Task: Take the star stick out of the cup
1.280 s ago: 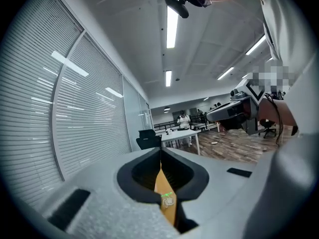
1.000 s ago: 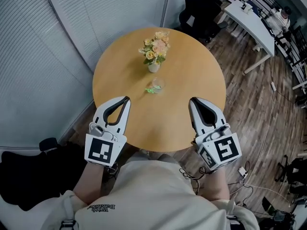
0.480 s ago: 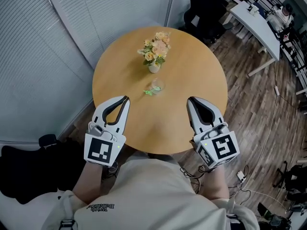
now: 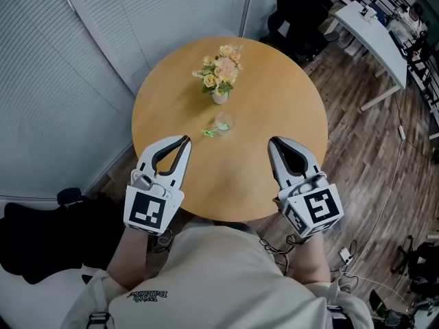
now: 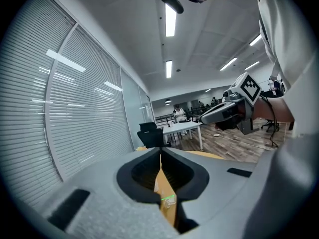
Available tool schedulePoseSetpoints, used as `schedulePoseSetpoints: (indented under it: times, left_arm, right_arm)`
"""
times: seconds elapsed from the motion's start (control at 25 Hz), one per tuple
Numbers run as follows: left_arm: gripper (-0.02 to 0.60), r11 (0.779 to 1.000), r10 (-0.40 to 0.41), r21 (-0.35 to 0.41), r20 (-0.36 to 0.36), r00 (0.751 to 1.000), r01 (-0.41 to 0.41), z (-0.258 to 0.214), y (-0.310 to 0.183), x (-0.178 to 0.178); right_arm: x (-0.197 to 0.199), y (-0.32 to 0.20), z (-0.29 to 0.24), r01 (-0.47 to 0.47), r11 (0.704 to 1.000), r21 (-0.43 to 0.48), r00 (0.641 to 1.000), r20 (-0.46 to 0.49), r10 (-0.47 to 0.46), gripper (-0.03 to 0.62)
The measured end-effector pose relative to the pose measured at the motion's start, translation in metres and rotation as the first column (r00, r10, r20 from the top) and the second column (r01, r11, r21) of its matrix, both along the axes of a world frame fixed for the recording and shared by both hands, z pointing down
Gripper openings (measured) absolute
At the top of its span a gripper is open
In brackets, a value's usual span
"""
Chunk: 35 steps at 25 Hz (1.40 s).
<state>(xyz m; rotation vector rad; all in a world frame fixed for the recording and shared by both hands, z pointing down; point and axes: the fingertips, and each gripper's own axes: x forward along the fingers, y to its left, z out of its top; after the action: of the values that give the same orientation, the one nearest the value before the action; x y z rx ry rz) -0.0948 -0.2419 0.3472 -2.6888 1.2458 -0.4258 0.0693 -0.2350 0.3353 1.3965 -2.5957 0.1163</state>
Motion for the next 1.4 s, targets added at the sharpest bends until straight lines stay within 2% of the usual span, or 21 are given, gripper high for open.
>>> schedulePoseSetpoints:
  times: [0.08,0.16,0.28,0.4,0.56,0.68,0.92,1.16,1.32,1.4]
  left_arm:
    - [0.025,1.000,0.009,0.009,0.036,0.999,-0.010,0.001,-0.006,0.005]
    - [0.025,1.000,0.016,0.019,0.103,0.995,-0.018,0.007,-0.013,0.007]
    - [0.025,1.000,0.021,-0.004,0.183,0.983,-0.020,0.025,-0.022,0.007]
    - [0.026,0.998,0.052,-0.040,0.229,0.972,-0.044,0.037,-0.029,0.013]
    - [0.026,0.990,0.115,-0.111,0.244,0.963,-0.090,0.057,-0.037,0.020]
    - [0.028,0.984,0.160,-0.124,0.321,0.933,-0.126,0.075,-0.043,0.024]
    - [0.141,0.967,0.234,-0.193,0.430,0.872,-0.164,0.119,-0.052,0.028]
    - [0.160,0.934,0.310,-0.312,0.460,0.832,-0.175,0.166,-0.054,0.029]
    - [0.160,0.923,0.345,-0.341,0.520,0.782,-0.180,0.197,-0.060,0.030]
    - [0.160,0.915,0.356,-0.362,0.511,0.782,-0.181,0.208,-0.064,0.031]
  right_arm:
    - [0.003,-0.003,0.001,0.003,1.000,-0.001,1.000,0.004,-0.003,0.034]
    - [0.001,-0.006,0.003,0.010,1.000,-0.001,1.000,0.009,-0.010,0.034]
    - [-0.001,-0.010,0.005,0.028,0.999,-0.015,0.999,0.047,-0.027,0.034]
    - [-0.006,-0.014,0.004,0.060,0.997,-0.038,0.992,0.117,-0.055,0.034]
    - [-0.013,-0.020,0.010,0.073,0.997,-0.040,0.992,0.104,-0.068,0.034]
    - [-0.017,-0.024,0.016,0.082,0.995,-0.052,0.991,0.111,-0.076,0.034]
    - [-0.021,-0.032,0.029,0.065,0.994,-0.090,0.990,0.131,-0.053,0.034]
    - [-0.022,-0.034,0.042,0.066,0.989,-0.131,0.993,0.111,-0.051,0.034]
    - [-0.021,-0.034,0.057,0.052,0.984,-0.169,0.996,0.079,-0.039,0.034]
    - [-0.023,-0.035,0.066,0.047,0.981,-0.186,0.998,0.060,-0.036,0.034]
